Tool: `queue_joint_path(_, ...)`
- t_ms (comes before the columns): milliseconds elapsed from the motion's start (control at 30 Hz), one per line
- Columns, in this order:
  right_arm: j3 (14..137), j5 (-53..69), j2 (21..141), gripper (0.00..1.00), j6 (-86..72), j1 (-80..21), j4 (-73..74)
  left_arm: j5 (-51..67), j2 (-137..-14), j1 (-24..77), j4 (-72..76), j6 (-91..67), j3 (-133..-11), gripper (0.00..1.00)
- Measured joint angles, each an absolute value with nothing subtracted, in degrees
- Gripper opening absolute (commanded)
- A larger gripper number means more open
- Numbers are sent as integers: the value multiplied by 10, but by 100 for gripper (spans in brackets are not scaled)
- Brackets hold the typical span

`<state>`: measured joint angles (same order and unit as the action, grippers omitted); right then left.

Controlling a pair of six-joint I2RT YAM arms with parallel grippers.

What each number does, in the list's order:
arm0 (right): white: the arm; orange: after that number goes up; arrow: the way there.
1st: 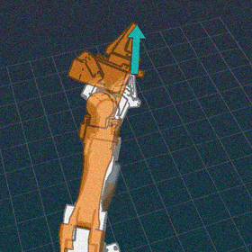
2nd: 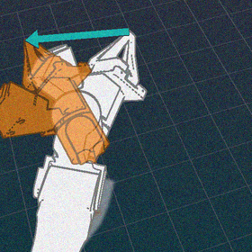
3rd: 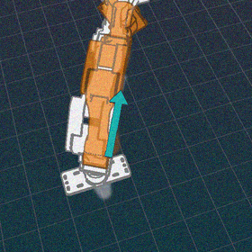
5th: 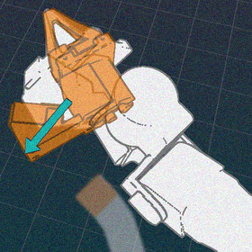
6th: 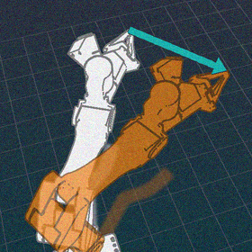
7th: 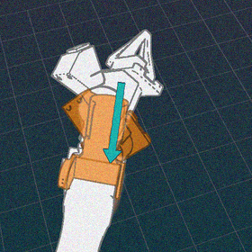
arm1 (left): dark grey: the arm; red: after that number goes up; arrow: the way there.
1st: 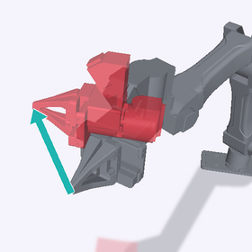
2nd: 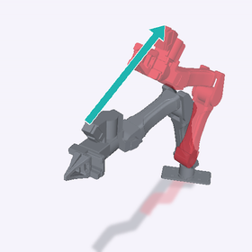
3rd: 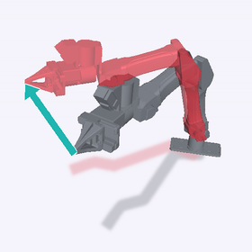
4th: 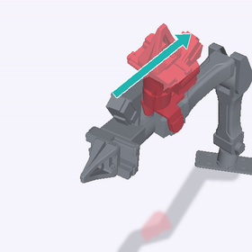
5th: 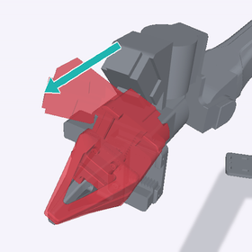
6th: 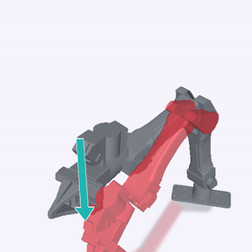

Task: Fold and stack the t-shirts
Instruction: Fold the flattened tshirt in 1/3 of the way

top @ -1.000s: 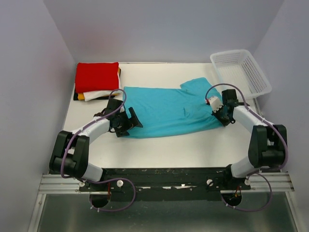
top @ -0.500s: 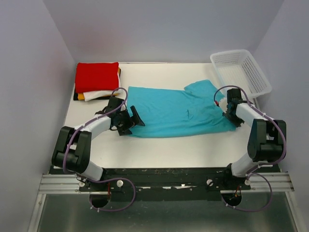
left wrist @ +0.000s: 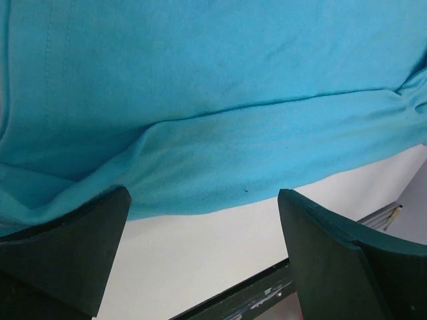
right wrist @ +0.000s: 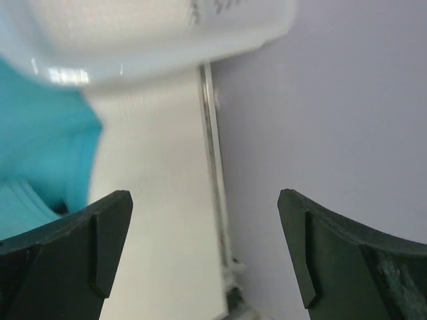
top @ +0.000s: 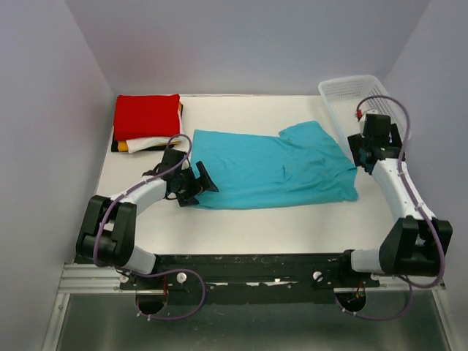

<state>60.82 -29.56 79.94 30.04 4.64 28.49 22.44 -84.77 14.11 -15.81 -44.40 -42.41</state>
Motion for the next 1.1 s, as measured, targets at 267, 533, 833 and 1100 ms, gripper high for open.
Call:
queue_joint_path(267, 537, -138, 591, 100, -59, 50, 60, 181, -801, 150, -193, -446, -404, 99)
queue_joint_path(533, 417, 78, 631, 100, -274, 11, -3, 141, -762, 239, -224, -456, -450, 99)
queue_joint_path(833, 380, 10, 787, 100, -356, -107, 18, 134, -871, 262, -191, -466, -506, 98)
queue_joint_path(1100, 293, 14, 757, 100, -437, -104, -36, 134, -863, 268, -139, -497, -442, 99)
